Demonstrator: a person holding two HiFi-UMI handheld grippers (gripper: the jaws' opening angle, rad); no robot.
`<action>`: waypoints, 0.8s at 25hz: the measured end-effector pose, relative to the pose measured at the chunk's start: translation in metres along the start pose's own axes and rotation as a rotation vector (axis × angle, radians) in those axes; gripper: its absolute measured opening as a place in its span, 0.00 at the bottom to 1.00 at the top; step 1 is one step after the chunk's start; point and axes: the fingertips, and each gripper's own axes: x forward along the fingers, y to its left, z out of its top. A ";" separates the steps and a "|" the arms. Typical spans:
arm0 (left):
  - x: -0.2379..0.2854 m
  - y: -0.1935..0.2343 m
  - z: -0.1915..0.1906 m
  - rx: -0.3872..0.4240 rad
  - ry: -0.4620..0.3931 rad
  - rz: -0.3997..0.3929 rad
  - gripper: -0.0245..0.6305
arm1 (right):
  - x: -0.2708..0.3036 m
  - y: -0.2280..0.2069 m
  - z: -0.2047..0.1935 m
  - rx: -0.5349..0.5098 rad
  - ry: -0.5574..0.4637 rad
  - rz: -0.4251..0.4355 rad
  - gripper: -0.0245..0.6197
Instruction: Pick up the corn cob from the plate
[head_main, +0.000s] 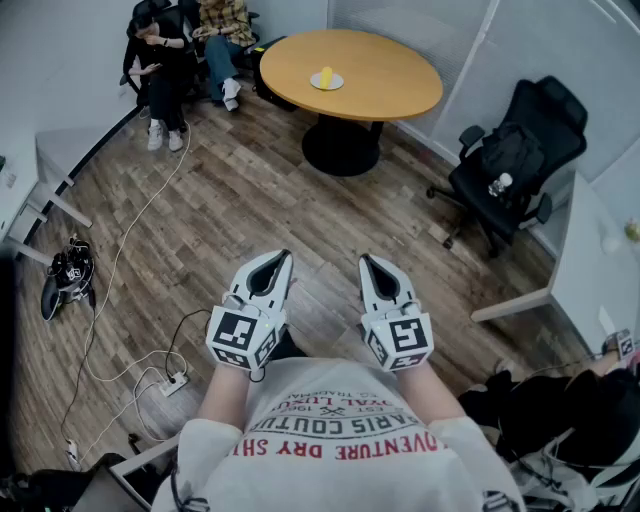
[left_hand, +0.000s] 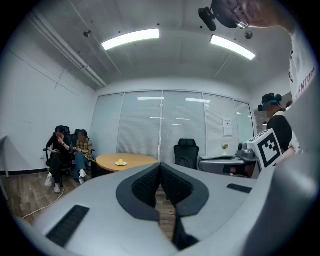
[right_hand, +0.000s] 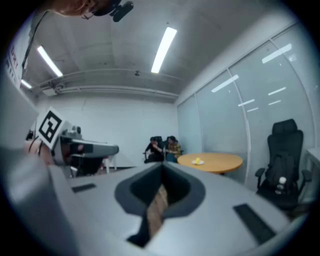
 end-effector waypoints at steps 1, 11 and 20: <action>0.000 -0.001 -0.001 0.000 0.001 0.000 0.09 | 0.000 0.000 -0.001 0.000 0.002 0.000 0.08; 0.007 0.008 -0.006 -0.006 0.020 -0.003 0.09 | 0.008 -0.003 -0.007 0.056 0.006 -0.011 0.08; 0.038 0.039 -0.025 -0.055 0.056 -0.023 0.09 | 0.046 -0.019 -0.025 0.096 0.060 -0.046 0.08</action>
